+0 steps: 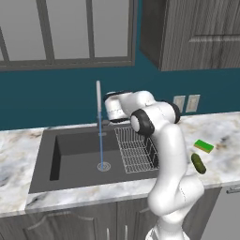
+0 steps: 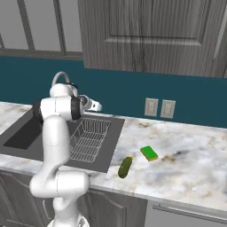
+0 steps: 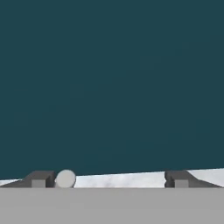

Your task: Turn on the sink faucet. Then move the cucumber from the counter to the sink. Turn off the sink. Move the vegetable from the sink to the pot next to the stove. Finally move the pot to the front right burner.

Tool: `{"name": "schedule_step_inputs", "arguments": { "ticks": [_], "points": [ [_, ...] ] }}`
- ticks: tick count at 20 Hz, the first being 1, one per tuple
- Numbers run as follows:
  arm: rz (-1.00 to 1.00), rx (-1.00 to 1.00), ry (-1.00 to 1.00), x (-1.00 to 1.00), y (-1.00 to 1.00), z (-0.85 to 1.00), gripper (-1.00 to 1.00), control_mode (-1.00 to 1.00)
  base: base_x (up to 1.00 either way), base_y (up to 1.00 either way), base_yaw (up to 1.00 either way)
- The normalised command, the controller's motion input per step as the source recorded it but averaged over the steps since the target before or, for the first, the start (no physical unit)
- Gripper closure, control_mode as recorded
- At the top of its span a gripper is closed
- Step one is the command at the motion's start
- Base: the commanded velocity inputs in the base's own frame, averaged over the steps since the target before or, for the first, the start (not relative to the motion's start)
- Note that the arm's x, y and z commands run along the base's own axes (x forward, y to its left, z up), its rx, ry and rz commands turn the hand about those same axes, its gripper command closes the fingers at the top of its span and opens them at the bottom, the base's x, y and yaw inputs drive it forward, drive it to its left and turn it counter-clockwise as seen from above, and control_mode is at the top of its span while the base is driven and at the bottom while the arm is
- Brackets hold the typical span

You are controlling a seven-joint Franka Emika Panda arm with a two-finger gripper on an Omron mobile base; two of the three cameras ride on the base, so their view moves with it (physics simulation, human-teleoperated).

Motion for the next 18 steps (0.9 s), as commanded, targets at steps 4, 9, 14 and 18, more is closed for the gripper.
{"name": "schedule_step_inputs", "arguments": {
  "ticks": [4,9,14,18],
  "points": [
    [-0.07,0.03,0.00,-0.19,-0.35,0.43,-1.00,-1.00,0.00,0.00,0.00],
    [-0.07,0.02,0.00,-0.26,-0.35,0.40,-1.00,-1.00,0.00,0.00,0.00],
    [-0.08,0.05,0.00,-0.36,-0.37,0.48,-1.00,-1.00,0.00,0.00,0.00],
    [-0.08,0.06,0.00,-0.33,-0.37,0.56,-1.00,-1.00,0.00,0.00,0.00]
  ]
}}
